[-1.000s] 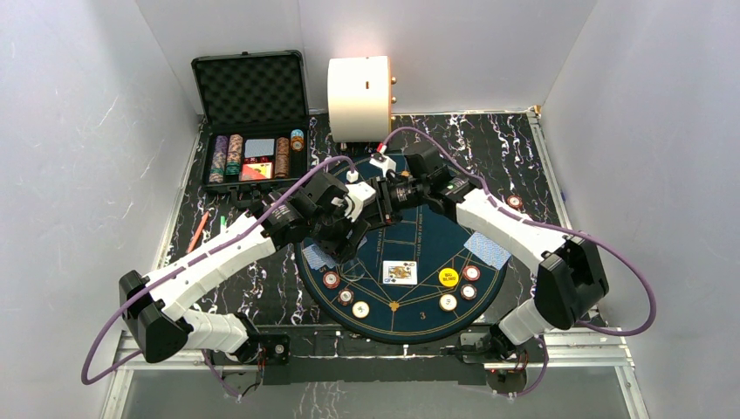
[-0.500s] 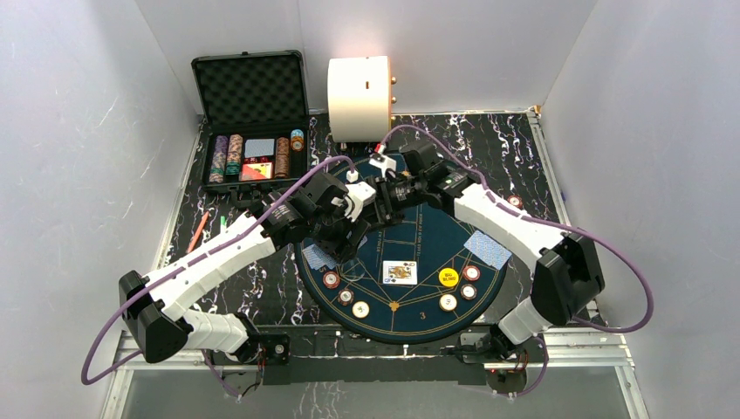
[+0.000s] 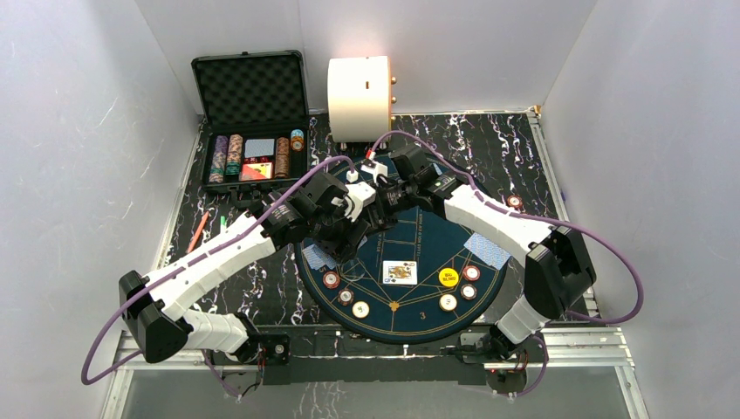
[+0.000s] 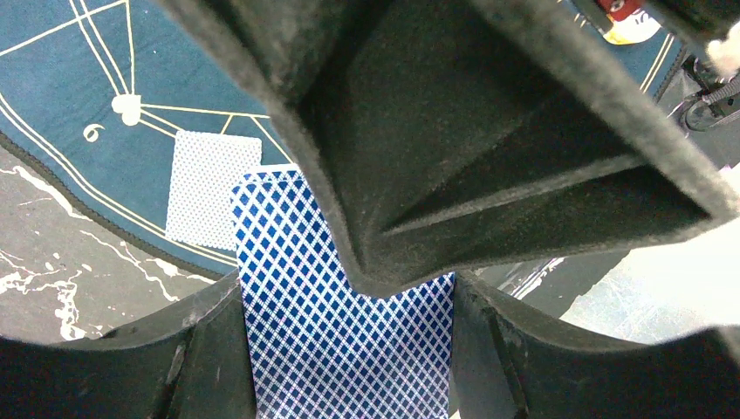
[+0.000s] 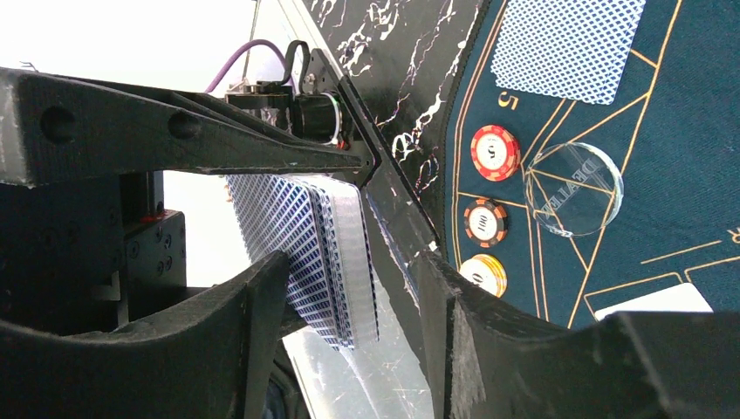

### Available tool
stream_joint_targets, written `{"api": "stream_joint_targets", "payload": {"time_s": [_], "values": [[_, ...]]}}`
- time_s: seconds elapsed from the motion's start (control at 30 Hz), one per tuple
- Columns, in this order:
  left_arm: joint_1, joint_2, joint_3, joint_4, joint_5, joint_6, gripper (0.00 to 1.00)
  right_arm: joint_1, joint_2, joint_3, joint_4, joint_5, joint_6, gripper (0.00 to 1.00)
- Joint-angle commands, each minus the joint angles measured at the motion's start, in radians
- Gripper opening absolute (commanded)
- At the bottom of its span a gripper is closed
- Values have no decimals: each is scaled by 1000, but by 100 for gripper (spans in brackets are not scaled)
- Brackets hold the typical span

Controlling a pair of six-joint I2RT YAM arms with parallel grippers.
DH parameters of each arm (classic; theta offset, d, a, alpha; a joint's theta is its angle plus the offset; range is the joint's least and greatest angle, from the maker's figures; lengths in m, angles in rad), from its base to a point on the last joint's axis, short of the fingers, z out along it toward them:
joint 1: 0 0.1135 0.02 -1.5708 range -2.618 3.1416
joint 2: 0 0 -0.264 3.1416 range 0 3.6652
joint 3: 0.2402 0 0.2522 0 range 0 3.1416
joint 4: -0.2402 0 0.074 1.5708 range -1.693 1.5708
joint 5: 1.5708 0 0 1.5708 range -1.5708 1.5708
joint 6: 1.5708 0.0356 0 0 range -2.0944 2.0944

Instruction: Distribute texas hold em gaming equipment

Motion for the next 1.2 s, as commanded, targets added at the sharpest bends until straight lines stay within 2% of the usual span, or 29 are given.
{"api": "stream_joint_targets", "payload": {"time_s": [0.0, 0.43, 0.9, 1.07, 1.17], "values": [[-4, -58, 18, 12, 11, 0, 0, -7, -24, 18, 8, 23, -13, 62], [-4, -59, 18, 12, 11, 0, 0, -22, -38, 53, -38, 50, -41, 62], [-5, -66, 13, 12, 7, 0, 0, -24, -54, 116, -125, 106, -78, 66], [-4, -70, 9, 13, 7, -2, 0, -23, -71, 123, -154, 130, -85, 55], [-4, -68, 7, 13, 7, -1, 0, -22, -77, 123, -160, 126, -82, 53]]}}
